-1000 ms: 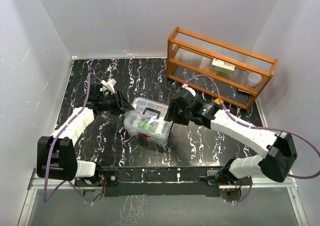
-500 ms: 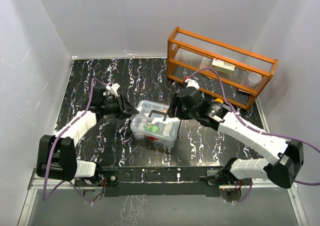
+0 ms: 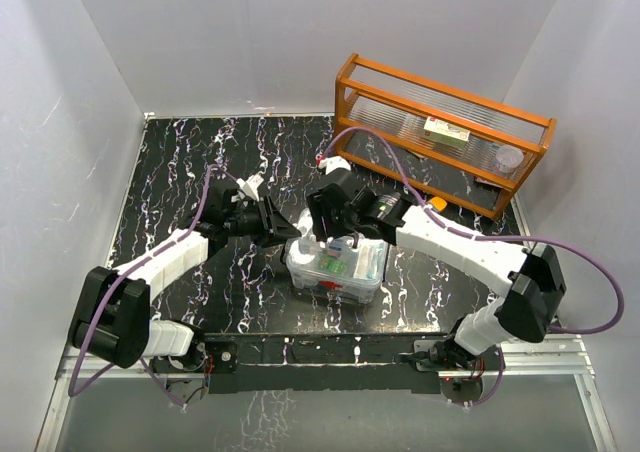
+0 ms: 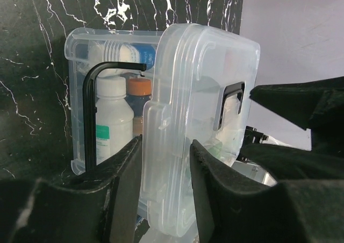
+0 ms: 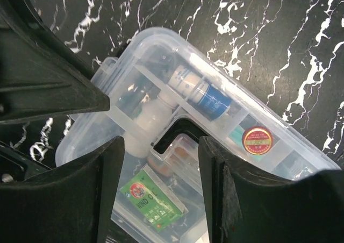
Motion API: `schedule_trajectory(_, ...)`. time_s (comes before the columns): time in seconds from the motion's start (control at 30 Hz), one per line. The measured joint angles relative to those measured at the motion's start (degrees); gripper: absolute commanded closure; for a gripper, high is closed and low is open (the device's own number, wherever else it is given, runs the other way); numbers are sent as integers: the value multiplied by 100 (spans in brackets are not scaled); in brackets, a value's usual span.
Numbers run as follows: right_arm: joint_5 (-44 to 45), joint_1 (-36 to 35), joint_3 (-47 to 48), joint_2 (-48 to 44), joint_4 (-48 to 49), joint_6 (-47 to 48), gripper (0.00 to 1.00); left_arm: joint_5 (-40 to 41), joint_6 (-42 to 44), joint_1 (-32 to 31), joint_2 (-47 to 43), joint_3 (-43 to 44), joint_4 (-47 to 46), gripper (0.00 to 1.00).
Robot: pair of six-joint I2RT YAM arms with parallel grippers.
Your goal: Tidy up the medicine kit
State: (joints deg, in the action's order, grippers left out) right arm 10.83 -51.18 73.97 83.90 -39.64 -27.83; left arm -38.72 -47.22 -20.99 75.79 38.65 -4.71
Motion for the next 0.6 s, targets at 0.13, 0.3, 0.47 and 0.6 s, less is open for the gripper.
schedule_trajectory(0.13,13,-173,63,236,-181,367,46,173,179,-31,0,216,402,51)
schedule_trajectory(0.3,-20,-297,170,444,-391,815,44,468,481,-55,-55,424,973,39)
schedule_trajectory(0.47,-61,-310,179,472,-424,1029,40,828,658,-55,-345,446,1386,18)
schedule_trajectory(0.6,-175,-310,177,476,-426,1119,34,1117,699,-55,-765,417,1451,1)
